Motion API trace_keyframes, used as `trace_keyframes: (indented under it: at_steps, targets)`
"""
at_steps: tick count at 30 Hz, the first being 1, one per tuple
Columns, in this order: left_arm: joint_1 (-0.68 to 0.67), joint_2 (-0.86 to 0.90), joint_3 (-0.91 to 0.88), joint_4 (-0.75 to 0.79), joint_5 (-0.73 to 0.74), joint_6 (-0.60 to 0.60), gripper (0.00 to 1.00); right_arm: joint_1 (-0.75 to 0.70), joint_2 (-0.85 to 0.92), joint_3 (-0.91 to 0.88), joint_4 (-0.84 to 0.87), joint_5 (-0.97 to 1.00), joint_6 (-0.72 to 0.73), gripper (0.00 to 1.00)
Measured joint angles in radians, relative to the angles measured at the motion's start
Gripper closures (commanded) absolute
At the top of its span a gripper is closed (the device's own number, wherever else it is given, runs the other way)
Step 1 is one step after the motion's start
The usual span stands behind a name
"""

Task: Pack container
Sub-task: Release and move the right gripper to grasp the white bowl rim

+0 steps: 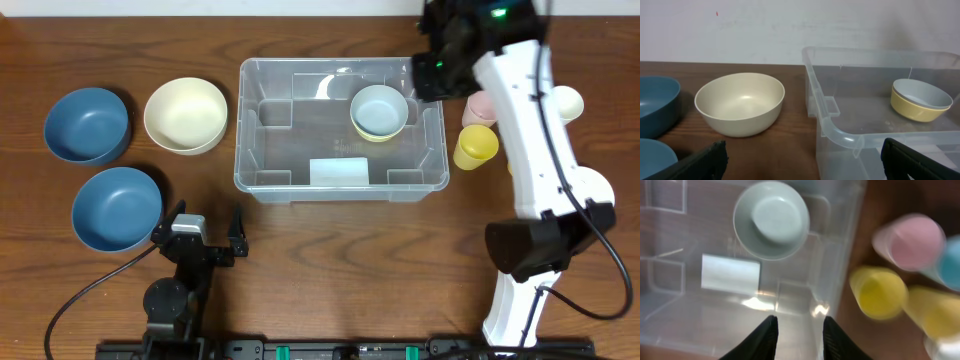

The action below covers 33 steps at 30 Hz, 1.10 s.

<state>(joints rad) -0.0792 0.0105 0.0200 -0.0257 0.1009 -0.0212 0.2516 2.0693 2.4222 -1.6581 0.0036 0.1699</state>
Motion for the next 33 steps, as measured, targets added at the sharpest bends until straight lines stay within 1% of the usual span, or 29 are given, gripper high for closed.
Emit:
trace_keyframes:
  at_steps: [1, 4, 13, 24, 29, 33]
  targets:
    - [0.000, 0.000, 0.000, 0.000, 0.000, 0.000, 0.02, -0.019, -0.005, 0.038, -0.028, 0.000, 0.005, 0.66]
    - [0.000, 0.000, 0.000, 0.000, 0.000, 0.000, 0.02, -0.102, -0.028, 0.072, -0.033, -0.020, 0.025, 0.67]
    - [0.000, 0.000, 0.000, 0.000, 0.000, 0.000, 0.02, -0.425, -0.043, 0.045, -0.037, -0.078, 0.083, 0.65]
    - [0.000, 0.000, 0.000, 0.000, 0.000, 0.000, 0.02, -0.755, -0.047, -0.211, -0.019, 0.015, 0.091, 0.66]
    - [0.000, 0.000, 0.000, 0.000, 0.000, 0.000, 0.02, -0.890, -0.048, -0.335, 0.048, 0.012, 0.093, 0.66]
    - [0.000, 0.000, 0.000, 0.000, 0.000, 0.000, 0.02, -0.937, -0.048, -0.442, 0.123, 0.010, 0.094, 0.66]
